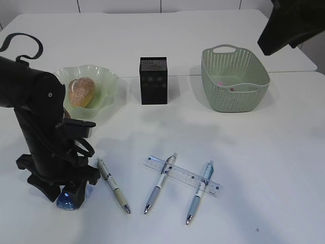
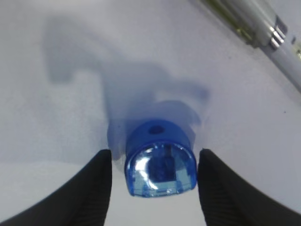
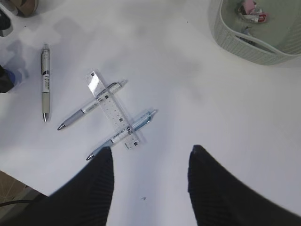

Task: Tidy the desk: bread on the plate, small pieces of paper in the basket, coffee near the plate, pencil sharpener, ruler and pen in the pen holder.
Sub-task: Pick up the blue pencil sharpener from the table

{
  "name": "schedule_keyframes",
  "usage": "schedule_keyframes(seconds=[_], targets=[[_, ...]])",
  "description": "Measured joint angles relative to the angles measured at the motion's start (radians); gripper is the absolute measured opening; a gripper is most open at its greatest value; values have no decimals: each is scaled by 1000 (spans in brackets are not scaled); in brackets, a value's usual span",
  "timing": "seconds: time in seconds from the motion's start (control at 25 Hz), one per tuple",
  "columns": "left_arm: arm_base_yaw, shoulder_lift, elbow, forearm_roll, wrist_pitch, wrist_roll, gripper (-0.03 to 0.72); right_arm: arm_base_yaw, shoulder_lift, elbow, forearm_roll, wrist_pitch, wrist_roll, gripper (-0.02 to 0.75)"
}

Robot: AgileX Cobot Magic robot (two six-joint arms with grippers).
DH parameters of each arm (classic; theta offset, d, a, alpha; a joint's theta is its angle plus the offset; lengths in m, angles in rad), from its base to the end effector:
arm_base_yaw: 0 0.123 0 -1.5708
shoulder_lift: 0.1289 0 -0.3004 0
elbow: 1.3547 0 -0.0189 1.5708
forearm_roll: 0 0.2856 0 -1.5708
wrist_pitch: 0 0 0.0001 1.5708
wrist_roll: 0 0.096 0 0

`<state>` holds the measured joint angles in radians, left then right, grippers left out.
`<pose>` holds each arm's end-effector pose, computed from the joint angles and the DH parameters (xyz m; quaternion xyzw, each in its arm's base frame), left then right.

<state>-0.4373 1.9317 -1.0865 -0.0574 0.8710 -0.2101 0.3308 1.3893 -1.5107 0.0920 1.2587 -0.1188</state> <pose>0.3208 -0.1546 0.1097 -0.0943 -0.9949 0.0110 0.0344 0.2879 0.1077 0.4177 -0.2129 0.9415 0.0729 0.2508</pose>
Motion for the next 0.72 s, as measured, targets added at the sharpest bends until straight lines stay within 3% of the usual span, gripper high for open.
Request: schedule_keyframes(seconds=[0.36,0.56,0.72], targets=[[0,13,0,-2,0,0,400,0,0,0,4,0,-2,410],[0,13,0,-4,0,2,321,0,0,0,4,-2,-2,410],[0,13,-2,-4,4,4,302,0,0,0,4,-2,-2,410]])
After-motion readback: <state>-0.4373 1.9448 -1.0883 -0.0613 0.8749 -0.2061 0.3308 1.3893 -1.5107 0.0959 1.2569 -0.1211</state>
